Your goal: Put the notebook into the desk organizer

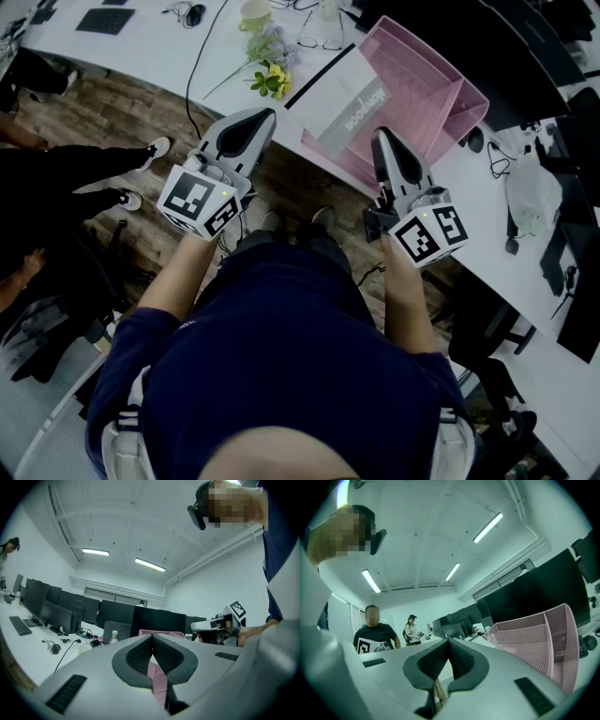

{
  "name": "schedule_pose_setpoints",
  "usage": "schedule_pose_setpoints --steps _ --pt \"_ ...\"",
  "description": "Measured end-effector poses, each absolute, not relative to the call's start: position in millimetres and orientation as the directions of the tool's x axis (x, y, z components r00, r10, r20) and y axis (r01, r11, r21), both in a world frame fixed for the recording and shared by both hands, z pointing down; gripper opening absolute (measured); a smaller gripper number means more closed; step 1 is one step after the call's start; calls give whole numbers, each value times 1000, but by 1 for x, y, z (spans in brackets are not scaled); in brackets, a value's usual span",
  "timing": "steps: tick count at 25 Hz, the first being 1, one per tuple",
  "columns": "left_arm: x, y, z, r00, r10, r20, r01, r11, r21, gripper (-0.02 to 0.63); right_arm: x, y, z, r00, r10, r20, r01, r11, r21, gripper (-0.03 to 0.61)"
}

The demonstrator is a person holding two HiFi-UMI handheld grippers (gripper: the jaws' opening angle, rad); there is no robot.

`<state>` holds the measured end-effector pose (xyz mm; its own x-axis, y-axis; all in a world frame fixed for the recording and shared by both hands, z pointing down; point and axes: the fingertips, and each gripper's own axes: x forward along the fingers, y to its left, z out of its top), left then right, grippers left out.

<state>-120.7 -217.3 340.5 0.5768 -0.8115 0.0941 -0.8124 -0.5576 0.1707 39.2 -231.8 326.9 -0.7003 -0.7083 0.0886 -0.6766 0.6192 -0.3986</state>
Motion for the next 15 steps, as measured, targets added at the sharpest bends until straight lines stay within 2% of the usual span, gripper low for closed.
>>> schedule_pose_setpoints --steps 15 --pt "-118 -224 340 579 -810 95 -811 -560 170 30 39 -238 326 -704 -705 86 -673 624 -397 5"
